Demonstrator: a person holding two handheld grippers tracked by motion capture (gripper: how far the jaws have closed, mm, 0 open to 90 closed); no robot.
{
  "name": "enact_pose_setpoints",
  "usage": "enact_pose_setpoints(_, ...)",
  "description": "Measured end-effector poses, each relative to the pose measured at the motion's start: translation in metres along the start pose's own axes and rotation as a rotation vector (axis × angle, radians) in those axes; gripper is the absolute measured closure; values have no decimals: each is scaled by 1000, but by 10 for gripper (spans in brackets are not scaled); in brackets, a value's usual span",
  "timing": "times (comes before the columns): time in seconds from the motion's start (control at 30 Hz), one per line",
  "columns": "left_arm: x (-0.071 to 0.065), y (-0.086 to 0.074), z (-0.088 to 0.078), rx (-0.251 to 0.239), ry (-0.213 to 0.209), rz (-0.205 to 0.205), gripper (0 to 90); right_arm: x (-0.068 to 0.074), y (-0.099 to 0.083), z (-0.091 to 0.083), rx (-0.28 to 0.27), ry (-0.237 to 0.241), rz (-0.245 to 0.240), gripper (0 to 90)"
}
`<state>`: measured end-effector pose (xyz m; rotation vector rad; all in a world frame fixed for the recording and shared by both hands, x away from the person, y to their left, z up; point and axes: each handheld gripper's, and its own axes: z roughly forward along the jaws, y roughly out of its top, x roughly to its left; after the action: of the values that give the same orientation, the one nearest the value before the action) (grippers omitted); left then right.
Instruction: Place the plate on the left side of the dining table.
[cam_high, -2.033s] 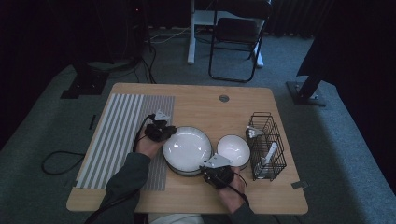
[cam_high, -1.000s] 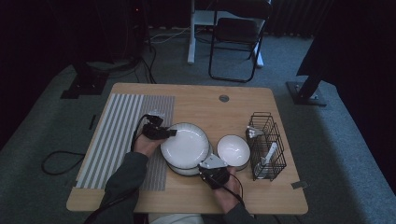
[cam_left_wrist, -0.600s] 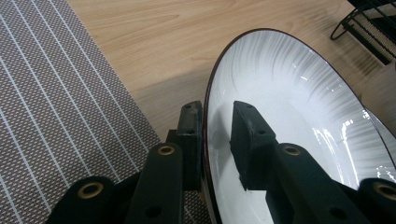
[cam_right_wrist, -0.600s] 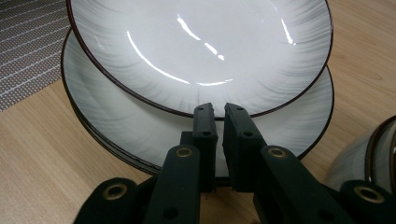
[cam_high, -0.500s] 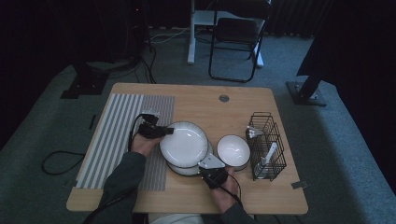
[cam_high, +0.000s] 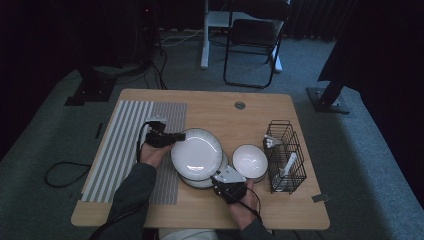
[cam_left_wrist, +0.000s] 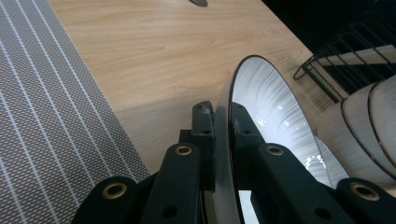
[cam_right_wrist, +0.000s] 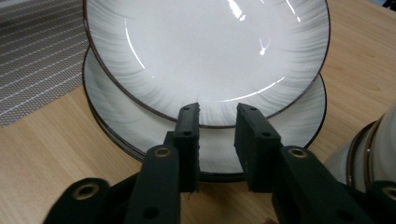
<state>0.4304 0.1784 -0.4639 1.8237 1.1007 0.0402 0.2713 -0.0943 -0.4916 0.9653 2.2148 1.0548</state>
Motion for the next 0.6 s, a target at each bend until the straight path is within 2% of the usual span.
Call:
enact_pose_setpoints(0.1, 1, 1, -4, -14, 11, -6, 842, 0, -1, -3, -5, 8, 3, 669)
enact_pose_setpoints(0.23, 4, 3, -13, -38, 2, -19, 841, -1, -3, -5, -10, 16, 6, 646)
enact_pose_setpoints(0.33, 4, 6, -19, -52, 2, -15, 840, -2, -5, -7, -12, 33, 15, 597)
enact_pose_setpoints(0.6, 7, 11, -37, -88, 25, -16, 838, -3, -9, -11, -13, 52, 23, 569)
